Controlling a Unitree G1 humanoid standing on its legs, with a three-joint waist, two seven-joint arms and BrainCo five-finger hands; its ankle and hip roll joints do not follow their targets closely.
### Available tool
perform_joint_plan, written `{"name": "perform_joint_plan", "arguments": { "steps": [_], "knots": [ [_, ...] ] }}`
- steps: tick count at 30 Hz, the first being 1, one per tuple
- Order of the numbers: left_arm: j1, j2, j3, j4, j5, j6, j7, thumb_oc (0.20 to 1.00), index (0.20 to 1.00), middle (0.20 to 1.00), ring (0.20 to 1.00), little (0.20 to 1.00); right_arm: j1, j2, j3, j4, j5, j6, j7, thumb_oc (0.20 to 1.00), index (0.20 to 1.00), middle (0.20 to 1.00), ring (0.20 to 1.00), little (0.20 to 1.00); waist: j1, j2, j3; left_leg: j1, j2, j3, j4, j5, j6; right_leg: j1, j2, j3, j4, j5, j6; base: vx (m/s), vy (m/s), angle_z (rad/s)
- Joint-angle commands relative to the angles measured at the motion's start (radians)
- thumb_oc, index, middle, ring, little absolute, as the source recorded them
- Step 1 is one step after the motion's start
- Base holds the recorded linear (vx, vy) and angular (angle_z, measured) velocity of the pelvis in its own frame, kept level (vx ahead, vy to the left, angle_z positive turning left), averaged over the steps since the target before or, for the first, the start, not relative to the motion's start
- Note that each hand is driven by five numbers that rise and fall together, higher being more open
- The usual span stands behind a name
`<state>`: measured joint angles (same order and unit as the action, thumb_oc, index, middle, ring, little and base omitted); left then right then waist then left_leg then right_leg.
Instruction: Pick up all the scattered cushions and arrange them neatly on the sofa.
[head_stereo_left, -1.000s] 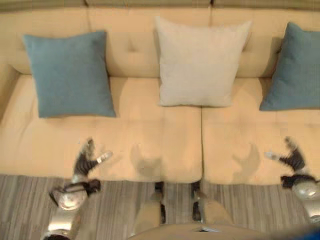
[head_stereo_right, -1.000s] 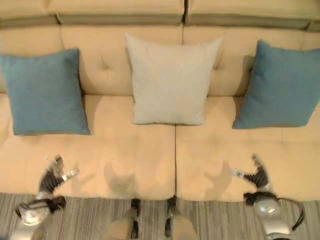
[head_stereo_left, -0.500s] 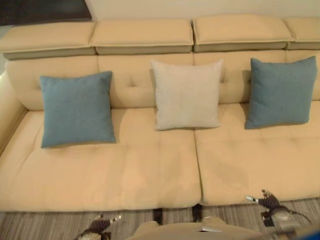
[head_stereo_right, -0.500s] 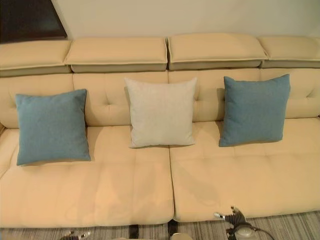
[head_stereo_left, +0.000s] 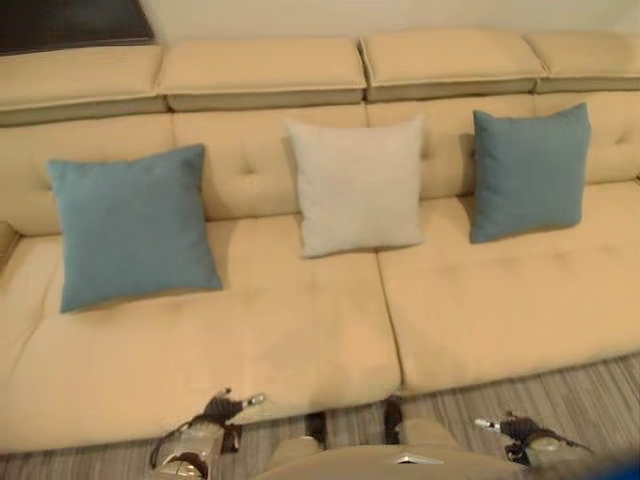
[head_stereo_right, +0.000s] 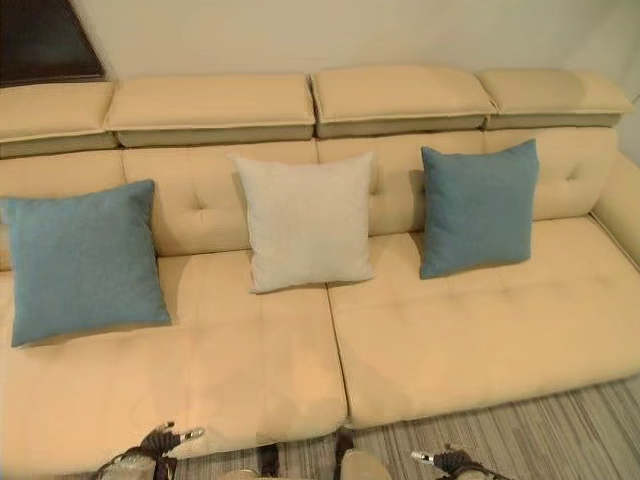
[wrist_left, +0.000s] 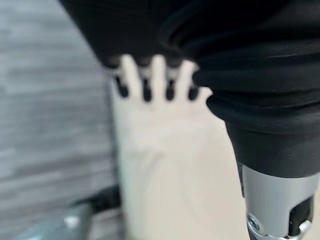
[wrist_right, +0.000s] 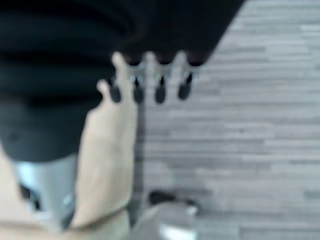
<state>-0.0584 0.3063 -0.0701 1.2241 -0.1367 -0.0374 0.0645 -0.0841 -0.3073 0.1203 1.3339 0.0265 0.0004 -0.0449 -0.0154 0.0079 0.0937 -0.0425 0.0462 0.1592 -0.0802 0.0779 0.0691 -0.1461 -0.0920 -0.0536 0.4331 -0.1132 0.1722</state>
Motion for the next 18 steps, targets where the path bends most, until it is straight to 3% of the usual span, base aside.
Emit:
{"name": "perform_joint_plan", "arguments": {
  "steps": [1,4,7,9,12,14,18],
  "knots": [
    [0.007,0.026,0.018,0.045,-0.013,-0.001,0.007,1.0,1.0,1.0,1.0,1.0,0.001,-0.011,-0.011,-0.019,0.008,-0.001,-0.013,1.0,1.0,1.0,1.0,1.0,0.007,-0.049,-0.017,0.003,-0.013,-0.081,-0.007,-0.004,-0.099,0.164,0.009,-0.015,-0.285,0.057,-0.022,-0.11,-0.147,-0.08],
    [-0.006,0.016,-0.003,0.048,-0.013,-0.001,0.004,1.0,1.0,1.0,1.0,1.0,0.003,-0.013,-0.002,-0.031,0.026,-0.009,-0.019,1.0,1.0,1.0,1.0,1.0,0.002,-0.071,-0.006,-0.057,0.02,-0.086,0.009,0.064,-0.147,0.181,0.063,-0.014,-0.379,0.052,-0.056,-0.23,-0.231,0.0],
    [-0.027,0.007,-0.029,0.041,-0.004,0.001,0.007,1.0,1.0,1.0,1.0,1.0,0.016,-0.019,-0.009,-0.023,0.036,-0.008,-0.025,1.0,1.0,1.0,1.0,1.0,-0.011,-0.077,0.016,-0.103,0.028,-0.09,0.025,0.097,-0.167,0.178,0.075,-0.045,-0.405,0.062,-0.068,-0.22,-0.103,0.88],
    [-0.031,0.003,-0.037,0.039,-0.005,0.001,0.005,1.0,1.0,1.0,1.0,1.0,0.019,-0.023,-0.009,-0.01,0.034,-0.003,-0.024,1.0,1.0,1.0,1.0,1.0,-0.014,-0.086,0.026,-0.118,0.017,-0.103,0.096,0.067,-0.157,0.163,0.064,-0.052,-0.399,0.079,-0.073,-0.23,-0.018,0.36],
    [-0.028,0.0,-0.033,0.048,0.0,0.0,-0.001,1.0,1.0,1.0,1.0,1.0,0.023,-0.029,-0.016,0.0,0.033,-0.002,-0.023,1.0,1.0,1.0,1.0,1.0,-0.027,-0.116,0.016,-0.087,-0.02,-0.122,0.257,-0.077,-0.14,0.136,0.029,-0.056,-0.422,0.122,-0.074,-0.18,0.023,0.08],
    [-0.017,-0.003,-0.029,0.056,0.006,0.006,0.005,1.0,1.0,1.0,1.0,1.0,0.033,-0.026,-0.011,0.014,0.021,0.008,-0.023,1.0,1.0,1.0,1.0,1.0,-0.042,-0.094,-0.012,-0.008,-0.006,-0.114,0.136,-0.079,-0.137,0.135,0.037,-0.058,-0.468,0.144,-0.057,-0.01,0.126,0.07],
    [-0.017,-0.004,-0.042,0.061,0.032,0.013,0.009,1.0,1.0,1.0,1.0,1.0,0.042,-0.02,-0.012,0.026,0.012,0.016,-0.019,1.0,1.0,1.0,1.0,1.0,-0.052,-0.08,-0.034,0.038,-0.011,-0.105,0.041,-0.061,-0.136,0.139,0.034,-0.053,-0.475,0.15,-0.051,0.04,0.133,0.11]
  ]
}}
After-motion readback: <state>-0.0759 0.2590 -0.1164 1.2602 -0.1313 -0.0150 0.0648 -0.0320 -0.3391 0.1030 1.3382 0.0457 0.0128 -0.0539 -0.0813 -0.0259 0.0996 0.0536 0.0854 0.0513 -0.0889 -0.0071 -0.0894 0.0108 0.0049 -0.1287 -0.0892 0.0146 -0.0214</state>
